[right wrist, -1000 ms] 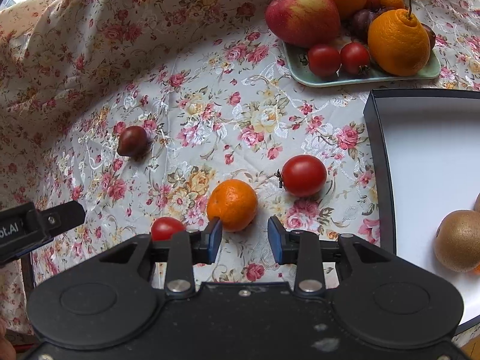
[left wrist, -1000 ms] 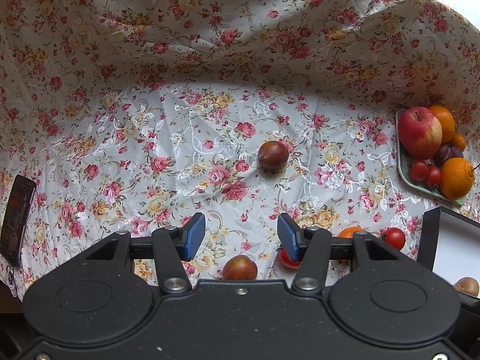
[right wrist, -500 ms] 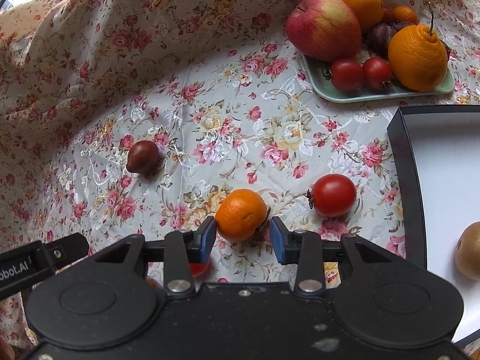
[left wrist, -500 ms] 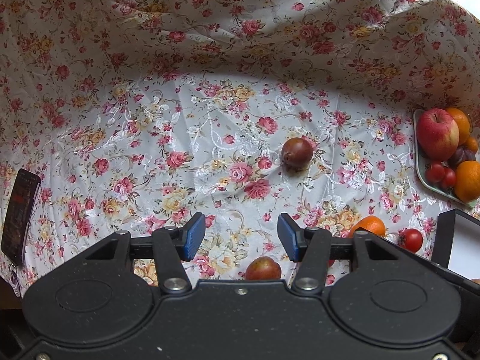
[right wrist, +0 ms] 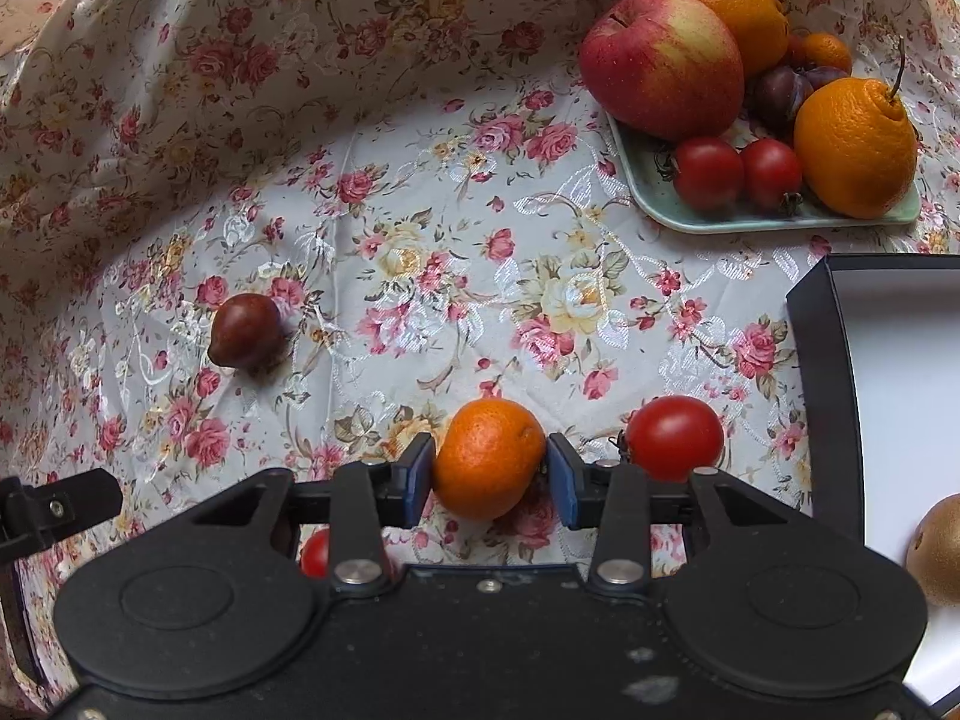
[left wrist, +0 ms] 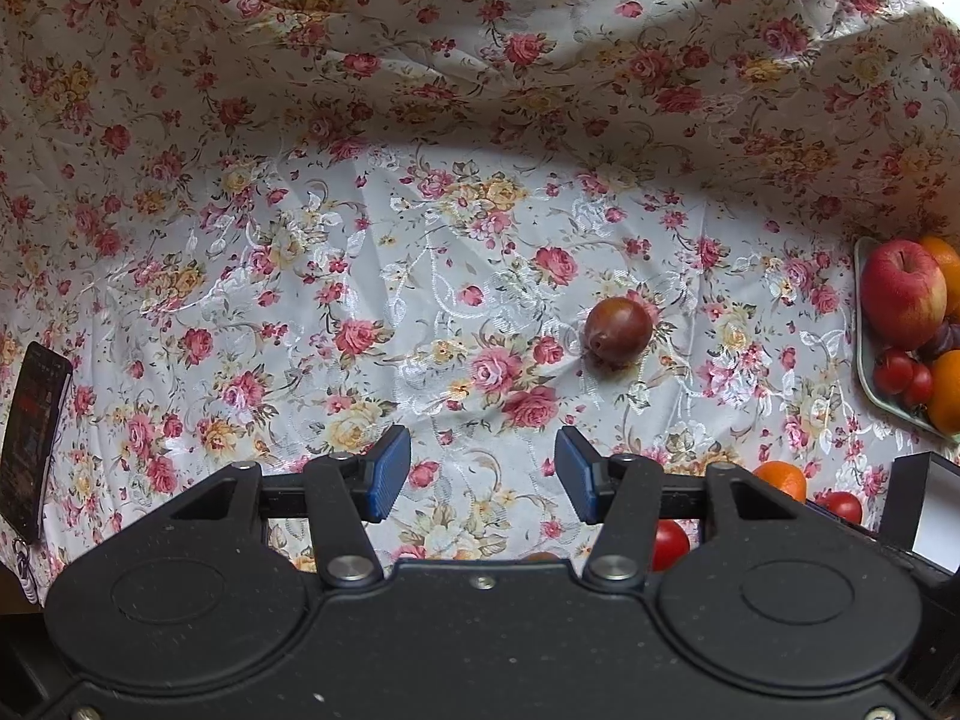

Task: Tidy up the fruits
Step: 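Close the right tool on the tangerine while the left tool lowers and grasps the plum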

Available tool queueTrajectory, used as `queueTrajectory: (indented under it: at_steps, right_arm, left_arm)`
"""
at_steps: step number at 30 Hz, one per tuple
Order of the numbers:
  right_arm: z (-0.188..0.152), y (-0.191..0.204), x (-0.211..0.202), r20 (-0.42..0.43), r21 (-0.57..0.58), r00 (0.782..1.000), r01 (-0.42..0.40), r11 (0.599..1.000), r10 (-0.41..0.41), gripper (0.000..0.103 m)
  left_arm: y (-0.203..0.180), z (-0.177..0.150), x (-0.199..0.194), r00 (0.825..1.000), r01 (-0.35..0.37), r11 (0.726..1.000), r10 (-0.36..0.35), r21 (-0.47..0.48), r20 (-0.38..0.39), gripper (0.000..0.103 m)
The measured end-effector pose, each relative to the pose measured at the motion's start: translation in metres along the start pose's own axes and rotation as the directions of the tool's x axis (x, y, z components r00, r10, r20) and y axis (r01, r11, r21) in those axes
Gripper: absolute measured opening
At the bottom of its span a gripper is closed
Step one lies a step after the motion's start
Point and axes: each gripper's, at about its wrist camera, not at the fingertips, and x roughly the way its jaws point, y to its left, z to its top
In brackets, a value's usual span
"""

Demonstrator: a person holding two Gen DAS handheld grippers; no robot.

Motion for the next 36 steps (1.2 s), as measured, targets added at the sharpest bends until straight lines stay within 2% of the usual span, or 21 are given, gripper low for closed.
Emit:
queueTrajectory:
  at_steps: [10, 22, 36]
  right_arm:
    - [-0.001, 0.013, 0.002, 0.006, -0.09, 0.999, 0.042, 0.995, -0.041, 0.042]
    - [0.006, 0.001, 0.002, -0.02, -0.066, 1.0, -0.013, 0.998, 0.011, 0.041]
    - [0.009, -0.005, -0.002, -0.012, -0.115, 1.0, -0.027, 0.993, 0.026, 0.041]
  left_arm:
    - [-0.005, 0.01, 0.017, 1.0, 0.003, 1.0, -0.003, -0.014, -0.016, 0.06]
    - [-0.033, 0.021, 0.03, 0.999, 0.029, 1.0, -0.029, -0.006, 0.03, 0.06]
    - [-0.058, 0.033, 0.059, 1.0, 0.009, 1.0, -0.009, -0.006, 0.015, 0.06]
